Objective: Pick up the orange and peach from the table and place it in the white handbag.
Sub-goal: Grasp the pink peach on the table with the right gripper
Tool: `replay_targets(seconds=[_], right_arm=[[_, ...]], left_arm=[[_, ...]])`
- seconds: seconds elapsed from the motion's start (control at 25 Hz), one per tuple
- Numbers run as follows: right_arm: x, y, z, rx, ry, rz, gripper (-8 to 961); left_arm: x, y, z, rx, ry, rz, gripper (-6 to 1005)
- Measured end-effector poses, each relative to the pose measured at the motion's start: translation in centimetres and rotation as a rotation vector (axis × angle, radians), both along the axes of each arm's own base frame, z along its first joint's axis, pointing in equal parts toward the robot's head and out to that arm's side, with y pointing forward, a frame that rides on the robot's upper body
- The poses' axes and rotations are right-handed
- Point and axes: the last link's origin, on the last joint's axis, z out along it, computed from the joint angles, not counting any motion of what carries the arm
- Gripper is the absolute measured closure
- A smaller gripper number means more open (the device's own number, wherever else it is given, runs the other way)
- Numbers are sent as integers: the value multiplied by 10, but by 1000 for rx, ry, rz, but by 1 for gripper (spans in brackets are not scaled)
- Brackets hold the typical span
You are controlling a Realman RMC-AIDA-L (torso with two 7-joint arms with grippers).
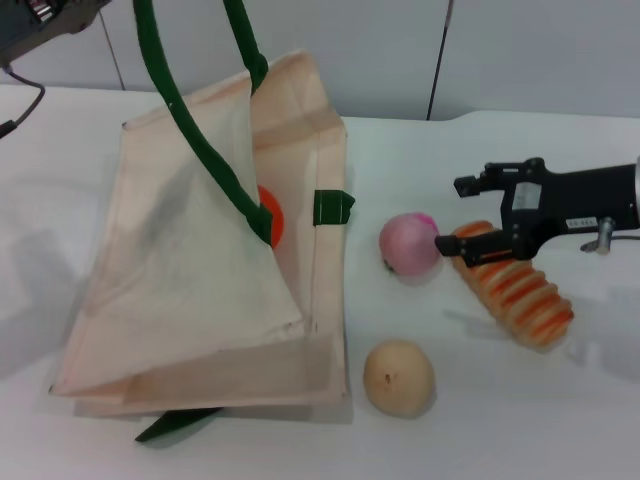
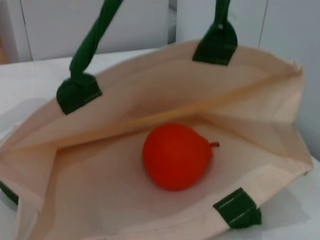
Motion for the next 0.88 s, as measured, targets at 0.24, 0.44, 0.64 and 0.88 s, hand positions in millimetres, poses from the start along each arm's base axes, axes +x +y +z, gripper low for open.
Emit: replay_targets(seconds=[0.24, 0.44, 0.64, 0.88], right_arm=[[1, -1, -12, -47, -68, -3, 66], [0, 1, -17, -64, -93, -7, 67], [-7, 7, -20, -51, -109, 4, 67], [-14, 10, -22, -57, -104, 15, 68]], left_arm=[[-4, -2, 3, 3, 4, 10, 869], [-8, -4, 5, -1, 1, 24, 868], [-13, -5, 9, -11, -3, 42, 868], [-11, -5, 14, -15, 3, 33, 868]])
